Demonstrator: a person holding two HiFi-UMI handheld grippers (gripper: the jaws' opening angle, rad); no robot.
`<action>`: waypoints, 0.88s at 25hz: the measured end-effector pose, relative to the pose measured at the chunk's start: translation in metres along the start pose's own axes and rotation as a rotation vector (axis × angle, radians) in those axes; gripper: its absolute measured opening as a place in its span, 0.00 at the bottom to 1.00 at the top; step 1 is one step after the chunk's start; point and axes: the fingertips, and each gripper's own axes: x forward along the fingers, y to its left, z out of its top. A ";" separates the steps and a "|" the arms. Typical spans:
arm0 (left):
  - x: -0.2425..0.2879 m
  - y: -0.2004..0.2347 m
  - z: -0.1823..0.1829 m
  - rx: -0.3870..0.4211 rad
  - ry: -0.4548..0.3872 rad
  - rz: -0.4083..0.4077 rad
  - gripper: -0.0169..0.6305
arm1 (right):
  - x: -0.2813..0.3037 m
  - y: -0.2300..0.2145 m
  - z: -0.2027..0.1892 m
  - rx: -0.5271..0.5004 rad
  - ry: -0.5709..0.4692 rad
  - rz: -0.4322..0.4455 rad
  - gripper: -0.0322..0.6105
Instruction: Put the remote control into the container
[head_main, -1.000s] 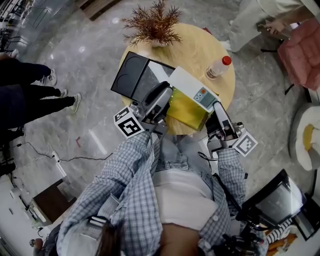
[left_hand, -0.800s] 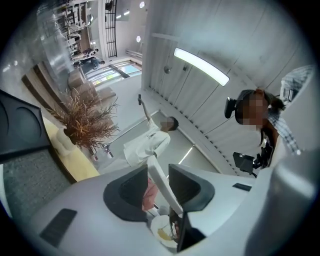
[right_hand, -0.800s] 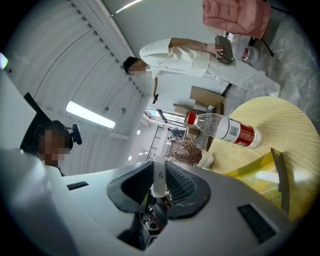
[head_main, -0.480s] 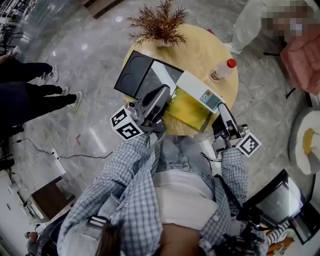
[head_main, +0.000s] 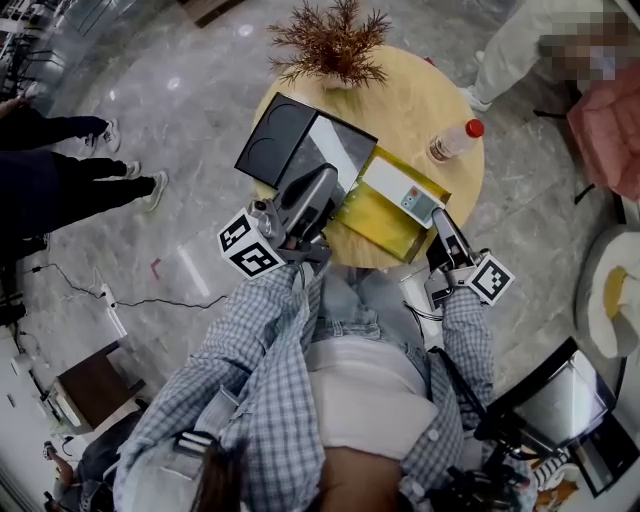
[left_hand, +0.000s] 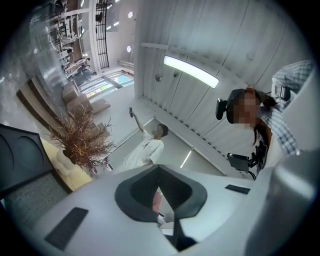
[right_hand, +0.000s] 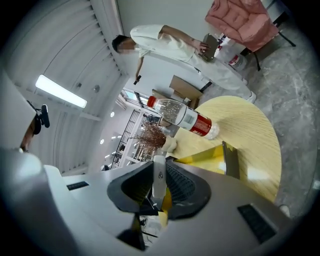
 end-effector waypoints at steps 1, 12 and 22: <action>-0.001 0.000 0.001 0.001 -0.001 0.002 0.04 | 0.000 -0.004 -0.001 0.004 0.002 -0.015 0.18; -0.015 0.009 0.014 0.005 -0.065 0.084 0.04 | 0.022 -0.035 -0.026 0.052 0.080 -0.192 0.18; -0.028 0.012 0.027 0.039 -0.088 0.124 0.04 | 0.049 -0.044 -0.042 0.110 0.160 -0.254 0.18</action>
